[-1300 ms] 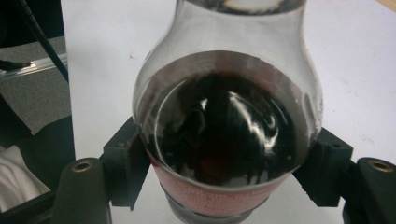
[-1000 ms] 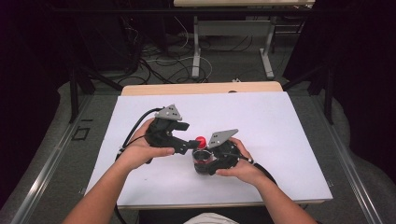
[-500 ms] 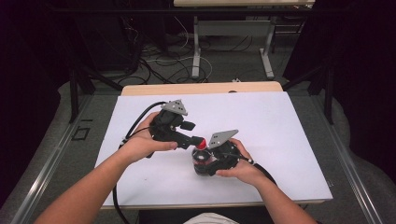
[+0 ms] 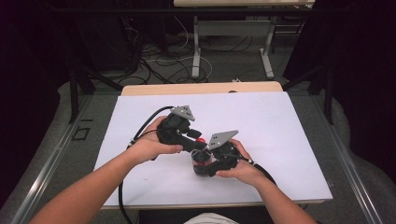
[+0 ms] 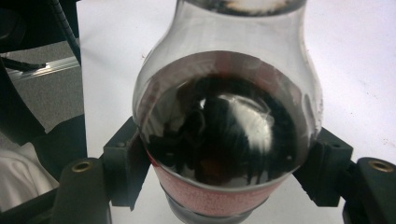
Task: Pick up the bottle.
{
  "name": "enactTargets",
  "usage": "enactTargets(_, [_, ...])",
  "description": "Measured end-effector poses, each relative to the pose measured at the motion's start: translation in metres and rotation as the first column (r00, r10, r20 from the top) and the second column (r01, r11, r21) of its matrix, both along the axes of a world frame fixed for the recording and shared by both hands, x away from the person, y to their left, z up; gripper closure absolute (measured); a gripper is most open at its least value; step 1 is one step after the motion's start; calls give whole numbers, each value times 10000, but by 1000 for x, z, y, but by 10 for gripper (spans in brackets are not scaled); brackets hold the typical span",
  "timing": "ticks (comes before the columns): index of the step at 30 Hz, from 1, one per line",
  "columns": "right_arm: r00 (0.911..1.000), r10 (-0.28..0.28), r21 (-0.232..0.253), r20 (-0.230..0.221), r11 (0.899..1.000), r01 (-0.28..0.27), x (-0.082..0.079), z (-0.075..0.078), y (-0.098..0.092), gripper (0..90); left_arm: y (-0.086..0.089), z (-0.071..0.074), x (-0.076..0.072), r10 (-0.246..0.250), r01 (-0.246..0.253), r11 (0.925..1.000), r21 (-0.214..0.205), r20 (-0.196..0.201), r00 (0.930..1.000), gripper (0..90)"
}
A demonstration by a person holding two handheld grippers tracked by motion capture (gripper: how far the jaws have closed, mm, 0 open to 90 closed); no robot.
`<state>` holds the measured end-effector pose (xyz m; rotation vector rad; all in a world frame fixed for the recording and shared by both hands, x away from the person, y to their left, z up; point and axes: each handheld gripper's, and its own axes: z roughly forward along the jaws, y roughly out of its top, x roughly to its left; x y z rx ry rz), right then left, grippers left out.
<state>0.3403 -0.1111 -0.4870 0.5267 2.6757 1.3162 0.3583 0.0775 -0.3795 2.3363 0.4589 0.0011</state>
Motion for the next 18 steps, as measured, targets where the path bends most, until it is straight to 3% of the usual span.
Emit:
enactTargets(8, [9999, 113, 35, -17, 9999, -113, 0, 0, 1, 285, -8, -3, 3, -126, 133, 9997, 228, -321, 9994, 580])
enactTargets(12, [9999, 124, 68, -46, 9999, -124, 0, -2, 1, 285, -12, -3, 2, -208, 216, 9989, 425, -173, 9996, 600])
enactTargets(15, [10000, 20, 164, -43, 9999, -20, -1, -3, 2, 286, -13, -2, 0, -70, 65, 9981, 618, 83, 9999, 607])
enactTargets(18, [10000, -66, 187, 32, 9998, 66, -1, -3, 2, 286, -15, -1, -3, 175, -180, 9973, 710, 82, 9998, 610])
